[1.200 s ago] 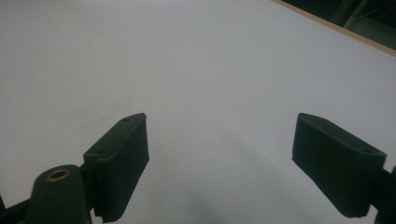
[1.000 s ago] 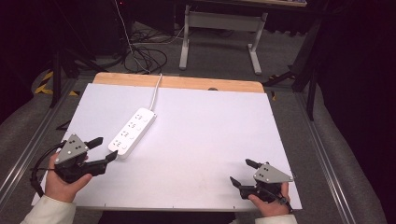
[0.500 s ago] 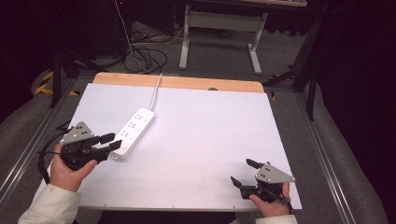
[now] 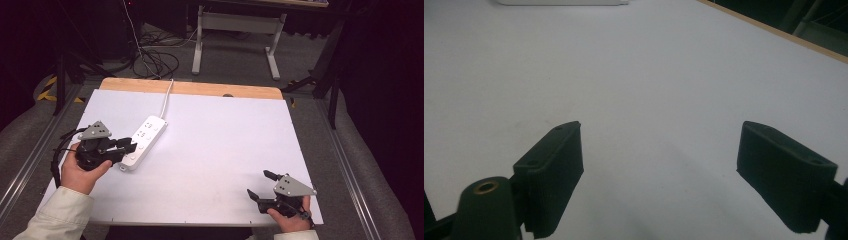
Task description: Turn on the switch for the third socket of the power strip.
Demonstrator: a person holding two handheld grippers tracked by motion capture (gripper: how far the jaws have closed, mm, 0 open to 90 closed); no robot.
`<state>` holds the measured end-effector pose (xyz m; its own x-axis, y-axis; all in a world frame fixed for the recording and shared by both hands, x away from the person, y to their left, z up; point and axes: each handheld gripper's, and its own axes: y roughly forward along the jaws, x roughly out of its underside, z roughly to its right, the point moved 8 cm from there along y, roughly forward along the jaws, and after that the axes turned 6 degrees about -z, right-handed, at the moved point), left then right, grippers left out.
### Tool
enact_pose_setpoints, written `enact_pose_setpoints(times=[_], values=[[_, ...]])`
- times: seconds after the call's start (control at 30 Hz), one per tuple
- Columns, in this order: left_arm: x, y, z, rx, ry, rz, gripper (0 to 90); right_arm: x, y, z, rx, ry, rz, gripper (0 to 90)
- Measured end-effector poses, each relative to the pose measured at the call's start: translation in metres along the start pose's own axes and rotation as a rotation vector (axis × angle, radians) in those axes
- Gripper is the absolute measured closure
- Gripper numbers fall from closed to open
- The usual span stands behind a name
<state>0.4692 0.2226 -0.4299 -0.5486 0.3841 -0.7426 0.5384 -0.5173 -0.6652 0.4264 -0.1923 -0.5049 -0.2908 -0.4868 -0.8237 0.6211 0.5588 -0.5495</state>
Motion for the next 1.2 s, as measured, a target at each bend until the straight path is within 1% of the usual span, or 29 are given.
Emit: enact_pose_setpoints(times=[0.1, 0.17, 0.33, 0.4, 0.57, 0.67, 0.7, 0.73, 0.8, 0.83, 0.87, 1.03, 1.07, 1.1, 1.17, 1.2], values=[[-0.002, 0.002, -0.003, -0.008, -0.004, -0.004, 68.6, 0.0, 0.0, 0.0, 0.0, 0.001, 0.002, 18.9], [-0.004, 0.007, -0.006, -0.007, -0.02, -0.012, 68.1, 0.0, 0.0, 0.0, -0.001, 0.002, 0.002, 18.9], [-0.007, 0.013, -0.011, -0.02, -0.018, -0.032, 67.6, 0.0, 0.0, 0.0, -0.004, 0.0, -0.001, 19.0], [-0.008, 0.018, -0.012, -0.001, -0.041, -0.039, 68.0, 0.0, 0.0, 0.0, -0.004, -0.001, -0.002, 19.0], [-0.009, 0.026, -0.018, -0.013, -0.046, -0.053, 67.2, 0.001, 0.0, 0.0, -0.003, -0.001, -0.002, 19.0], [-0.011, 0.033, -0.024, -0.028, -0.032, -0.069, 66.3, 0.0, 0.0, 0.0, -0.008, 0.001, -0.001, 19.0], [-0.012, 0.035, -0.023, -0.018, -0.043, -0.072, 66.3, 0.001, 0.0, 0.0, -0.01, 0.0, -0.002, 19.0], [-0.012, 0.037, -0.024, -0.026, -0.043, -0.08, 66.3, 0.001, 0.0, 0.0, -0.01, -0.001, -0.003, 19.0], [-0.012, 0.039, -0.025, -0.026, -0.038, -0.084, 66.5, 0.001, 0.0, 0.0, -0.009, 0.001, -0.001, 19.0], [-0.013, 0.041, -0.026, -0.036, -0.033, -0.09, 66.5, 0.001, 0.0, 0.0, -0.009, 0.001, -0.001, 19.0], [-0.014, 0.043, -0.025, -0.032, -0.039, -0.095, 66.8, 0.001, 0.0, 0.0, -0.008, 0.001, -0.001, 19.0], [-0.018, 0.052, -0.03, -0.052, -0.035, -0.121, 67.5, 0.001, 0.0, 0.001, -0.01, 0.0, -0.001, 19.1], [-0.018, 0.054, -0.032, -0.056, -0.039, -0.124, 67.6, 0.001, 0.0, 0.001, -0.01, 0.0, -0.001, 19.1], [-0.018, 0.056, -0.032, -0.05, -0.048, -0.131, 67.6, 0.001, 0.0, 0.001, -0.008, 0.0, 0.0, 19.1], [-0.017, 0.061, -0.036, -0.064, -0.046, -0.152, 67.7, 0.001, 0.0, 0.001, -0.008, 0.001, 0.001, 19.2], [-0.017, 0.062, -0.036, -0.061, -0.051, -0.157, 67.8, 0.001, 0.0, 0.001, -0.008, 0.002, 0.002, 19.2]])
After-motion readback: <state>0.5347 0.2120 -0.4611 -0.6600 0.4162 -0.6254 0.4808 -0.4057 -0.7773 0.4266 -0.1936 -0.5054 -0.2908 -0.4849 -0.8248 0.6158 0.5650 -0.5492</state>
